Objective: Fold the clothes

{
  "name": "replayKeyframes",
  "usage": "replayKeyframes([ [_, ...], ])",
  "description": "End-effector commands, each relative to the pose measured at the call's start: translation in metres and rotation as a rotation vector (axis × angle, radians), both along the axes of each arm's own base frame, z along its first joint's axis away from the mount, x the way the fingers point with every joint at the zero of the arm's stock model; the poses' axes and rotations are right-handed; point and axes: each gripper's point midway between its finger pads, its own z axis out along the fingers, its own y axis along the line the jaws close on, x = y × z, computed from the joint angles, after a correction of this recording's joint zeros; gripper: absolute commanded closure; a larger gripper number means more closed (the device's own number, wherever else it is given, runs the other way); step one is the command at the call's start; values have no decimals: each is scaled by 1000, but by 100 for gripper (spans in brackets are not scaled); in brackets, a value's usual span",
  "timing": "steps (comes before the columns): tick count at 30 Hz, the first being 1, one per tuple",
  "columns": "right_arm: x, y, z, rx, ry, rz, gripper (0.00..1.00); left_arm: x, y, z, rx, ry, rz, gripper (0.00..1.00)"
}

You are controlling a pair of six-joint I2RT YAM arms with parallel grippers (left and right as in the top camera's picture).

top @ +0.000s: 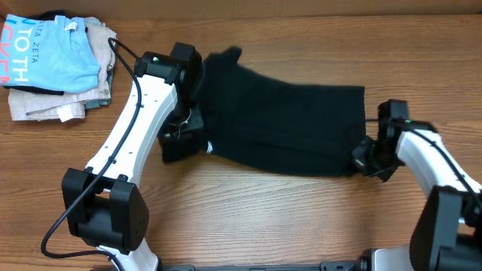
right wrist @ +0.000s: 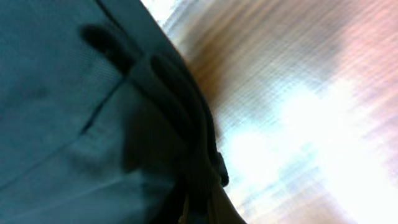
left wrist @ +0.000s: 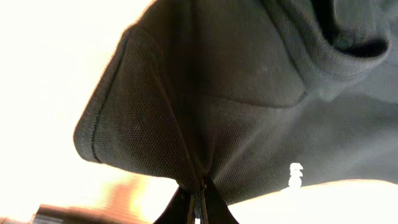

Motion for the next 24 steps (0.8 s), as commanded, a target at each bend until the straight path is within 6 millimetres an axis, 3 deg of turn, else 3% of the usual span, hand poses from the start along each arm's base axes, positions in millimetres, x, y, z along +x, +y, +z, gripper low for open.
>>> replayKeyframes([
  [1,12,-11,41,-17,-76,26,94,-15,1,5,9,48,39,96],
  [8,-17,-10,45,4,28,78,89,-43,3,7,31,162,31,96],
  [13,-27,-5,46,33,64,111,80,-60,4,10,28,236,36,95],
  [14,-27,-4,46,42,65,114,74,-62,4,10,28,244,35,93],
  [17,-28,-3,46,45,65,116,48,-65,-4,10,-26,264,11,81],
  [18,-29,-3,46,46,69,118,45,-66,-9,10,-54,273,-3,72],
  [24,-25,1,53,69,56,142,43,-65,-14,9,-95,269,-64,39],
])
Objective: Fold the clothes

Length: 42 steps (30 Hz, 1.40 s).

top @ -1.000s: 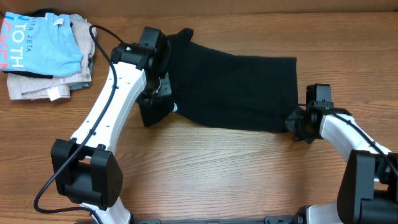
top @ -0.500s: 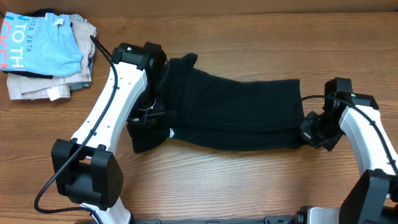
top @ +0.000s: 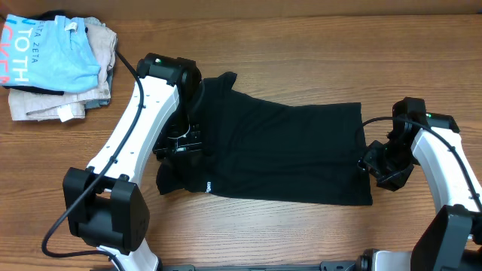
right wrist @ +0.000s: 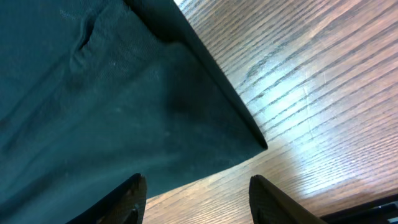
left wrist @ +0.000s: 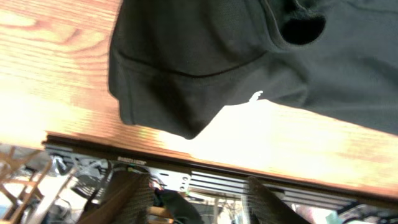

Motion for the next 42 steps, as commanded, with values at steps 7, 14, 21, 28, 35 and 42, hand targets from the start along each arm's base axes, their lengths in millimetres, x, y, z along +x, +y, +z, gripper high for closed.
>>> replayKeyframes([
  [7,62,17,68,121,-275,157,32,66,-20,0,-134,-280,-99,20],
  [14,107,11,124,79,-486,209,23,182,-53,30,-235,-776,-307,9],
  [21,113,9,128,58,-514,248,19,258,-75,-4,-278,-915,-329,9],
  [28,107,4,125,32,-481,243,19,304,-85,-55,-257,-860,-370,8],
  [35,108,-3,124,-11,-477,240,19,318,-76,-88,-185,-837,-362,11],
  [42,113,-4,125,-17,-498,240,20,309,-72,-110,-168,-771,-362,24],
])
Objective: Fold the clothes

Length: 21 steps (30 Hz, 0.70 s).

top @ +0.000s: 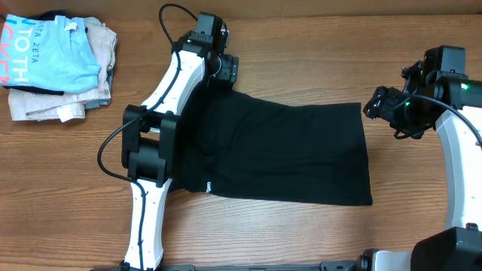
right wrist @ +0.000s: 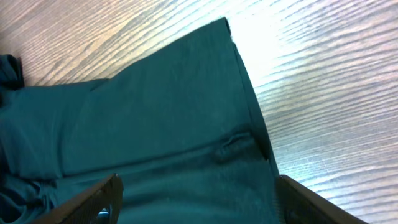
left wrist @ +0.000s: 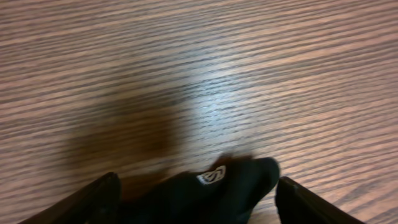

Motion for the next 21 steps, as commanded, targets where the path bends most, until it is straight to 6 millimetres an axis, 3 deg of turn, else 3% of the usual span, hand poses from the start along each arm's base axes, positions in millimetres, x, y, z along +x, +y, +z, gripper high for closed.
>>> replayKeyframes([
  [1,5,-4,11,-23,-42,0,20,2,7,-7,27,11,1,28],
  [6,6,-4,12,-24,-47,0,20,2,6,-7,28,11,-2,47],
  [12,6,-4,12,-25,-47,0,19,-3,5,-16,33,37,-2,51],
  [14,7,-4,12,-25,-49,0,20,-4,4,-18,35,42,-5,60],
  [18,9,-4,13,-26,-60,0,20,0,3,-14,31,25,-4,93],
  [21,10,-4,13,-27,-62,0,20,8,10,0,31,-2,47,96],
])
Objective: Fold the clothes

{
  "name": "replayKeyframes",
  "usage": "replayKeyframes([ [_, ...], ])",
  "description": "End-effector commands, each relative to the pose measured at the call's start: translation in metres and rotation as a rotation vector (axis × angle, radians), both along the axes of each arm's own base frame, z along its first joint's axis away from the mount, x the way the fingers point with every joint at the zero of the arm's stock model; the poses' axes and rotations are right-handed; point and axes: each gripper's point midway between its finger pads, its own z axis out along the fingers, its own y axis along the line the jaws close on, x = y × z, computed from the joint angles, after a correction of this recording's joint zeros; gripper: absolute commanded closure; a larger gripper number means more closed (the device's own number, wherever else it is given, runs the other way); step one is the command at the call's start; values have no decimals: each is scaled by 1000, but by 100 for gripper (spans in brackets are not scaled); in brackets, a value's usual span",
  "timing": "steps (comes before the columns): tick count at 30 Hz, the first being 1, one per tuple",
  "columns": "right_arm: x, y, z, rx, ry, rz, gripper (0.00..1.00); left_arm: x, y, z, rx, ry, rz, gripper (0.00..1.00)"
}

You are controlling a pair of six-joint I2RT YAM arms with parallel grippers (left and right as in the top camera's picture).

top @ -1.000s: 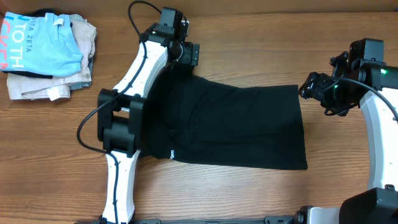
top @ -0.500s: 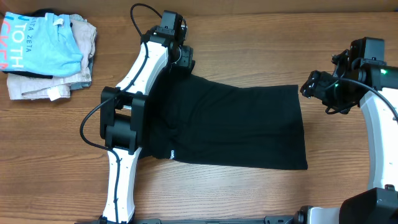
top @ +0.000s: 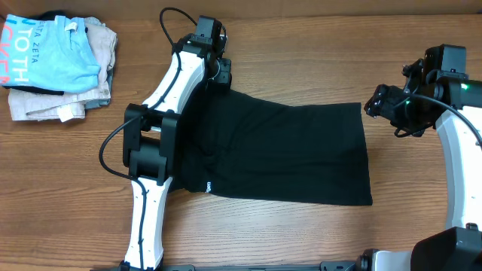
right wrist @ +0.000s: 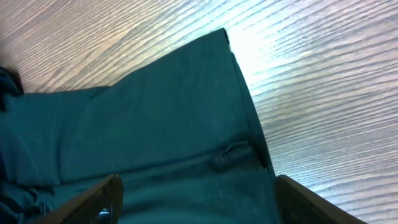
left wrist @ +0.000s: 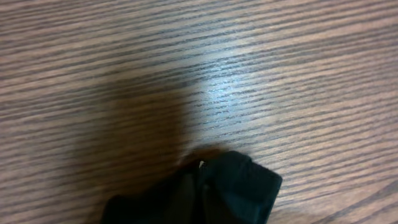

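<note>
A black shirt (top: 286, 154) lies spread flat across the middle of the wooden table. My left gripper (top: 218, 74) is at the shirt's far left corner. In the left wrist view it (left wrist: 200, 202) is shut on a small bunched tip of black cloth (left wrist: 245, 180). My right gripper (top: 379, 102) hangs above the shirt's far right corner. Its fingers (right wrist: 106, 196) stand wide apart over the fabric (right wrist: 155, 124), holding nothing.
A stack of folded clothes (top: 56, 64) with a light blue tee on top sits at the far left corner. Bare wood (top: 248, 233) runs along the near edge below the shirt. The left arm's cable loops above its wrist.
My left gripper was open around the cloth tip at the shirt's far left corner and is now shut on it. The right gripper has barely moved and stays open.
At first both grippers were shut on the shirt's two ends, left and right. Then both were open and the shirt lay flat. Later the left gripper stood open at the far left corner and the right above the far right corner. Now the left grips that corner.
</note>
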Motion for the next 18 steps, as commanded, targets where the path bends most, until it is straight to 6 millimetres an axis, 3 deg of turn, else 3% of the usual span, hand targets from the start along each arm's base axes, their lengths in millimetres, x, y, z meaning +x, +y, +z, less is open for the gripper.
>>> replayKeyframes([
  [1,4,-1,11,-11,-39,3,20,17,11,25,13,-54,89,96],
  [7,6,-2,12,-12,-48,3,20,28,26,110,-20,-139,218,96],
  [10,7,-2,13,-13,-52,3,20,20,27,144,-53,-141,266,96],
  [13,7,-2,12,-12,-49,3,20,-5,25,156,-65,-62,283,96],
  [18,6,-2,12,-12,-48,3,20,-67,33,139,11,189,295,96],
])
